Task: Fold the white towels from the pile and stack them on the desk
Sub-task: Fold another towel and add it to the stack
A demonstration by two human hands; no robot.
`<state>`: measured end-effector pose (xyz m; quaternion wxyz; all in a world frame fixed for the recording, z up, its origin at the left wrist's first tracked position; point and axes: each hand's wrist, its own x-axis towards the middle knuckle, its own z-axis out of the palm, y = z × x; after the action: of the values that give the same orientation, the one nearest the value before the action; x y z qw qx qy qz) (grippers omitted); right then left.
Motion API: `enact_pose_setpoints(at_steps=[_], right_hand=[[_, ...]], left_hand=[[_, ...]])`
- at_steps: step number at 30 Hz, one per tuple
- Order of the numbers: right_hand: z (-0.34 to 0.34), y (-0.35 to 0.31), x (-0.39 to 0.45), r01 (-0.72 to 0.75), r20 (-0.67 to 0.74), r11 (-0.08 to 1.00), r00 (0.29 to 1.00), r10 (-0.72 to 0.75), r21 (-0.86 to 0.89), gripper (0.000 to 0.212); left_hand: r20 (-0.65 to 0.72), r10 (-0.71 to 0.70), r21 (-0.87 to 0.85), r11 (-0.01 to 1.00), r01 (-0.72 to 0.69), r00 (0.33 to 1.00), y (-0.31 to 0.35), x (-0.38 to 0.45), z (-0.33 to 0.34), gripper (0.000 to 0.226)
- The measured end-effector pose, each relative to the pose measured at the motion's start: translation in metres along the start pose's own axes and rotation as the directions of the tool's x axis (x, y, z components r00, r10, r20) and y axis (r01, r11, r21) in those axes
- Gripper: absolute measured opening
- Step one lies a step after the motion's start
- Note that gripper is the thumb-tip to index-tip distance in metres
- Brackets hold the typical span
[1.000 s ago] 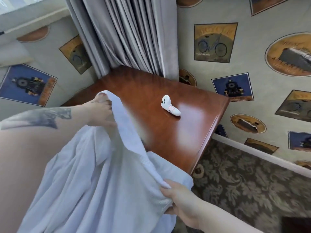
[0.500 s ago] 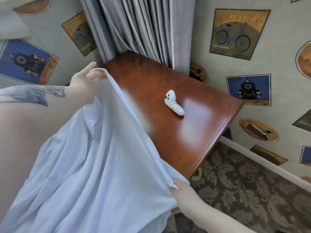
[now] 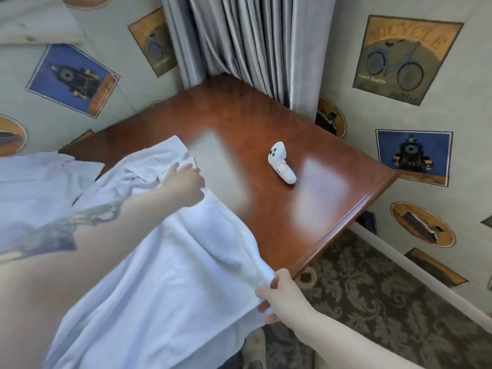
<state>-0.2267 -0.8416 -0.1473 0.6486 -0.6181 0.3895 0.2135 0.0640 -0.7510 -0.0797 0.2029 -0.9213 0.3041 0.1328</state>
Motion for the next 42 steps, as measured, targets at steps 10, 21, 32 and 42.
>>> enact_pose_setpoints(at_steps=[10,21,32,42], right_hand=[[-0.035,0.003,0.024,0.01,-0.153,0.936,0.987,0.047,0.353,0.026],[-0.051,0.025,0.022,-0.271,0.191,0.962,0.943,0.272,-0.034,0.028],[-0.04,0.037,0.018,-0.183,0.376,0.977,0.903,0.21,-0.106,0.033],[-0.05,0.04,0.006,0.057,0.274,0.996,0.959,-0.073,0.065,0.02]], left_hand=[[-0.225,-0.2,-0.798,0.6,-0.062,0.954,0.174,-0.199,0.126,0.037],[0.031,-0.343,-0.559,0.773,0.3,0.939,0.198,-0.218,0.128,0.023],[0.076,-0.413,-0.494,0.775,0.394,0.907,0.226,-0.211,0.127,0.045],[0.002,-0.468,-0.547,0.74,0.393,0.884,0.216,-0.213,0.126,0.024]])
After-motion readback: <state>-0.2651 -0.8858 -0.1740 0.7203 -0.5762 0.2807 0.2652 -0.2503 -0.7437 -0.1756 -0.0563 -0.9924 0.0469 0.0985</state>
